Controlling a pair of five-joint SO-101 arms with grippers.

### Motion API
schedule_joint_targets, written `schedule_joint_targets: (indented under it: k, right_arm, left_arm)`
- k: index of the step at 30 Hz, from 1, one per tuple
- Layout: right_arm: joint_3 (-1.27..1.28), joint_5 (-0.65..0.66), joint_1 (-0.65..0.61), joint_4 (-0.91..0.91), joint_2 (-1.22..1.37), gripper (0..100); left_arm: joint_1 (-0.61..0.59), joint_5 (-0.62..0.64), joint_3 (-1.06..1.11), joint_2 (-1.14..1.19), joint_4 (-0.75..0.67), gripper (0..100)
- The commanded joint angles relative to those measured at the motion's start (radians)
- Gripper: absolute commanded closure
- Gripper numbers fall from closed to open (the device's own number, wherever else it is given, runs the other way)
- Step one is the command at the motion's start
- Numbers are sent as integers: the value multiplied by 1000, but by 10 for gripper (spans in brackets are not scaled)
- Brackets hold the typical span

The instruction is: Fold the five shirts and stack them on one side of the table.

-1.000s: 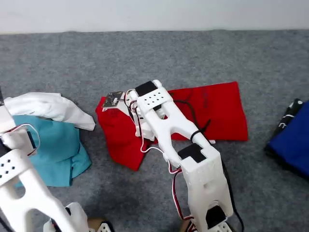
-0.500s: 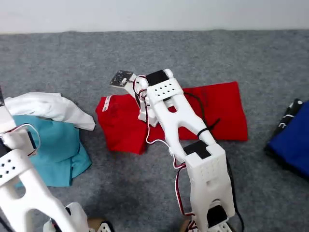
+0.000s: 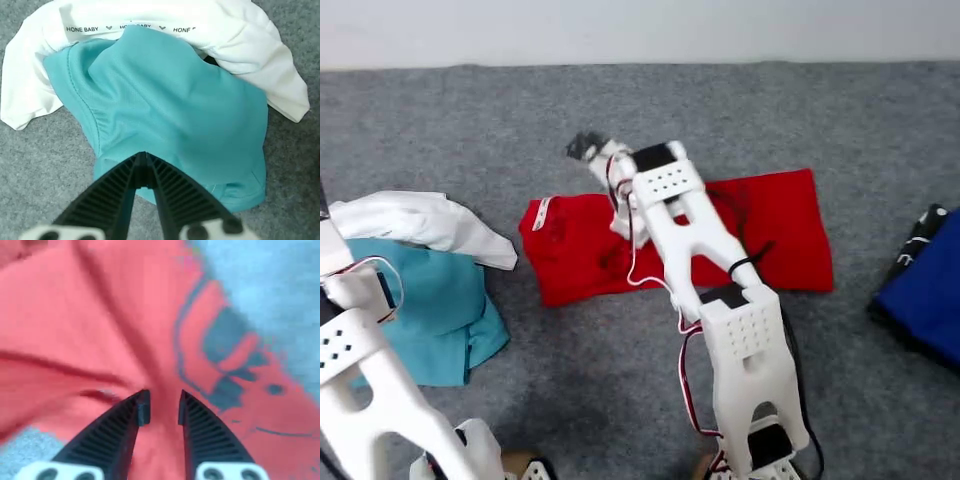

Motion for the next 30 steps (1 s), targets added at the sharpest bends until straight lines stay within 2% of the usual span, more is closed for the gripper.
schedule_joint_targets:
  k: [1, 10, 18, 24, 30]
  right_arm:
    - [-140, -17, 16, 36, -16, 883]
    - [-172, -15, 19, 71, 36, 883]
    - [-351, -15, 16, 364, -13, 889]
    - [-164, -18, 1, 361, -137, 982]
    - [78, -25, -53, 360, -283, 989]
  left_arm:
    - [-2, -5, -2, -26, -14, 998]
    - [-2, -5, -2, -26, -14, 998]
    - [-2, -5, -2, -26, -14, 998]
    - [-2, -5, -5, -26, -17, 998]
    - [-2, -5, -4, -26, -15, 998]
